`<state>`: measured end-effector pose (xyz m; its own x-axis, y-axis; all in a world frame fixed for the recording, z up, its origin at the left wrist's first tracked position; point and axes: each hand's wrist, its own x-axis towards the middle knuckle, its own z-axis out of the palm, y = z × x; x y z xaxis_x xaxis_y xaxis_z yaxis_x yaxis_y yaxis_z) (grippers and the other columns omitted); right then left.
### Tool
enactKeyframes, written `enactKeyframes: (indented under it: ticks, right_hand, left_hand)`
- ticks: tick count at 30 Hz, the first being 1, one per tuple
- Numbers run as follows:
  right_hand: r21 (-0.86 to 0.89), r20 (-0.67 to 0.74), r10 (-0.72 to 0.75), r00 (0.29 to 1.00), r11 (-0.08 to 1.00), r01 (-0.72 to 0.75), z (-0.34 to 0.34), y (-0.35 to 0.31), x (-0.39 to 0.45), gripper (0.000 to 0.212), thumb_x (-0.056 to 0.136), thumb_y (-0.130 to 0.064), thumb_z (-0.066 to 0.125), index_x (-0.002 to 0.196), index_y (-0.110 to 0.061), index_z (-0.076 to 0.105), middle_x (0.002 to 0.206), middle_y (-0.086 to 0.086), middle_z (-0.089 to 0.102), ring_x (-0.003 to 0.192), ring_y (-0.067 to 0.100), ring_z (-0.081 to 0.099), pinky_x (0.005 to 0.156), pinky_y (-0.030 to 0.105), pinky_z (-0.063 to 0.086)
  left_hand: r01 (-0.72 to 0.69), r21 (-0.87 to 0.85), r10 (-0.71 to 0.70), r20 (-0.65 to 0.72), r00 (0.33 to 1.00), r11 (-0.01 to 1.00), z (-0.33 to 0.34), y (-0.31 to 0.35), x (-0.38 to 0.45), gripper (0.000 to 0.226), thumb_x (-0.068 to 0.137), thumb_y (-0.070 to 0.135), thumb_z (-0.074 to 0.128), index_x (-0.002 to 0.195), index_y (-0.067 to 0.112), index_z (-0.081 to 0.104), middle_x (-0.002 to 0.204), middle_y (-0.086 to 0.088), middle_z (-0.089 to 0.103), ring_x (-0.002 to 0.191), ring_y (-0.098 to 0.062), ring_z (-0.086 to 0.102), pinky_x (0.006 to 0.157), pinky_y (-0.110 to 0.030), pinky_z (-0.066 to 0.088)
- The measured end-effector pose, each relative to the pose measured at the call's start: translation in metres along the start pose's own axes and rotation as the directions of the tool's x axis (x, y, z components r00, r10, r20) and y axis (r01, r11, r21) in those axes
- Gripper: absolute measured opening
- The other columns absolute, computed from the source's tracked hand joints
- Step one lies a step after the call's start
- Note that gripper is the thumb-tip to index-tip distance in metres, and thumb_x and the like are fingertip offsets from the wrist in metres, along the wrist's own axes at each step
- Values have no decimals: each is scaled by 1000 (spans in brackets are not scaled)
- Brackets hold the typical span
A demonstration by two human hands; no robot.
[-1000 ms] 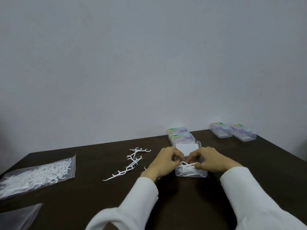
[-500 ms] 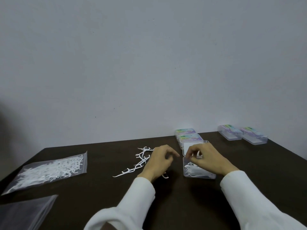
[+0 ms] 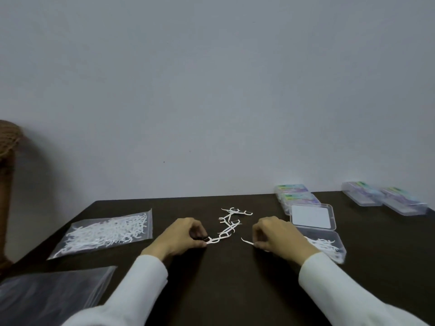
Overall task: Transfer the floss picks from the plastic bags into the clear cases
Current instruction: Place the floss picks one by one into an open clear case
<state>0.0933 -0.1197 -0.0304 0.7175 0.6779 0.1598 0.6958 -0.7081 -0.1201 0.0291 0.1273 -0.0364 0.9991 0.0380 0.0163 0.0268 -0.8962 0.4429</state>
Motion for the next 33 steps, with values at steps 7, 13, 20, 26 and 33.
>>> enactKeyframes:
  ticks: [7,13,20,26,33]
  right_hand:
    - [220,139,-15,990,975,-16,14,20,62,66,80,-32,70,137,-24,38,152,-3,23,137,15,28,111,38,30]
    - [229,365,-62,929,973,-25,10,27,89,89,83,-18,62,149,-29,3,158,0,5,145,15,7,115,29,9]
    - [69,357,-112,927,993,94,17,29,101,75,78,-28,54,146,-32,23,152,-4,27,139,18,25,112,43,26]
    - [32,168,-153,974,988,150,13,26,90,36,89,-22,58,125,-24,57,126,-4,55,116,15,51,99,32,42]
    - [153,18,-82,996,985,79,13,24,48,14,85,-16,63,98,-20,67,97,-3,66,88,8,60,79,20,47]
  left_hand:
    - [-128,-223,132,4,991,966,9,12,15,12,72,18,81,82,21,75,75,9,65,67,2,57,65,-12,45]
    - [-176,-125,172,-46,984,976,19,22,39,53,73,19,78,122,27,59,115,7,57,106,-6,49,93,-19,39]
    - [-108,-108,112,28,993,988,31,11,48,62,79,38,69,136,32,47,141,13,46,131,-6,38,112,-36,30]
    - [-145,-167,127,-115,985,975,31,13,40,39,79,31,73,117,28,65,119,12,62,108,-1,52,91,-15,39]
    - [-162,-145,139,-158,978,976,35,27,21,32,77,32,75,108,31,68,111,13,64,103,-5,53,91,-24,43]
